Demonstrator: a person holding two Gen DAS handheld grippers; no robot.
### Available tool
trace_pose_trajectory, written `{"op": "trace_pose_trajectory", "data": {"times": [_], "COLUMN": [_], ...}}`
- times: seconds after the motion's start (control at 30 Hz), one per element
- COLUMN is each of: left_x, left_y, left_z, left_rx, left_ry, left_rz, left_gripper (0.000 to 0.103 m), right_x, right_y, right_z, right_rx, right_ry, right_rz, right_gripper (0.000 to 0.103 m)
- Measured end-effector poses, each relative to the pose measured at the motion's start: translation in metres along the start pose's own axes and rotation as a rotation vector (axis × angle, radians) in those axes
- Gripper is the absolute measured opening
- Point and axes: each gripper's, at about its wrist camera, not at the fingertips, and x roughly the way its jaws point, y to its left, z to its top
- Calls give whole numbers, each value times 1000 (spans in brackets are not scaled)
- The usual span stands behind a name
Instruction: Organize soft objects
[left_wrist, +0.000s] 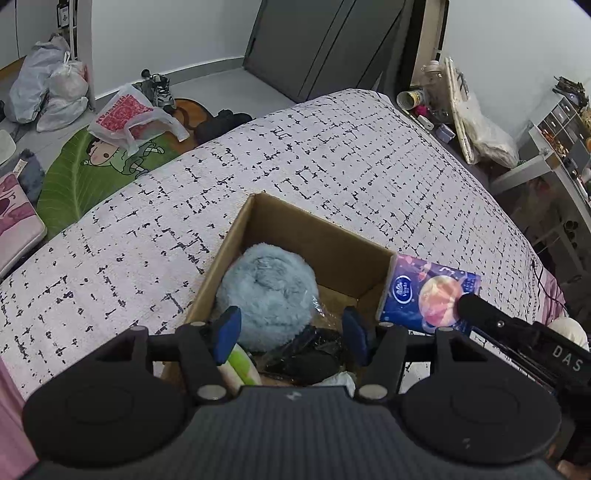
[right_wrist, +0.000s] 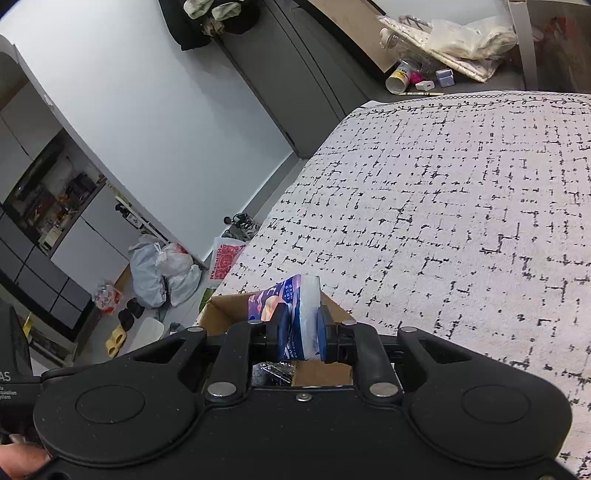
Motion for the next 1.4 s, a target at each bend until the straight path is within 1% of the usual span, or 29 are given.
{"op": "trace_pose_trajectory", "data": {"times": [0.07, 0.1, 0.17, 0.4, 0.47, 0.53, 0.6, 0.67, 0.73, 0.8, 0.87, 0.93, 1.0, 1.07, 1.13, 1.2, 1.33, 1.4], "left_x": [1, 2, 2, -3, -6, -10, -13, -16, -20, -26, -32, -40, -48, -55, -62, -69, -83, -90], "left_y": [2, 3, 4, 1, -1, -3, -6, -8, -11, -17, -23, -29, -35, -40, -45, -49, -54, -56], "left_z": [1, 3, 5, 7, 6, 4, 2, 0, -3, -6, -9, -12, -16, -19, -23, -27, -33, -36], "left_rx": [-1, -1, 1, 14, 21, 26, 31, 31, 33, 44, 58, 70, 81, 95, 115, 128, 147, 156], "left_ry": [3, 3, 3, 1, -1, -11, -14, -12, -11, -15, -20, -31, -41, -40, -35, -37, -49, -55], "left_rz": [1, 3, 7, 10, 11, 13, 15, 15, 16, 14, 14, 16, 15, 15, 14, 14, 18, 16], "left_gripper": [59, 59, 59, 60, 68, 71, 73, 74, 75, 76, 81, 83, 84, 85, 85, 85, 86, 87], "right_x": [3, 4, 4, -7, -11, -17, -26, -35, -44, -53, -62, -69, -77, -85, -94, -101, -121, -132], "right_y": [3, 4, 4, 2, 2, 1, 1, -1, -4, -8, -11, -13, -15, -17, -16, -18, -22, -21], "right_z": [1, 1, 2, 3, 3, 2, 1, 0, -1, -2, -3, -4, -4, -5, -9, -13, -17, -19], "right_rx": [-18, -20, -11, -2, 0, -1, 1, 8, 18, 29, 30, 27, 23, 23, 14, 16, 37, 32], "right_ry": [-2, 3, -2, -18, -18, -22, -35, -46, -52, -59, -64, -60, -52, -58, -66, -64, -82, -100], "right_rz": [13, 17, 20, -9, -11, -12, -11, -11, -15, -24, -31, -30, -34, -28, -38, -47, -54, -70], "right_gripper": [24, 29, 34, 34, 35, 38, 43, 43, 45, 56, 56, 59, 67, 72, 74, 80, 87, 96]}}
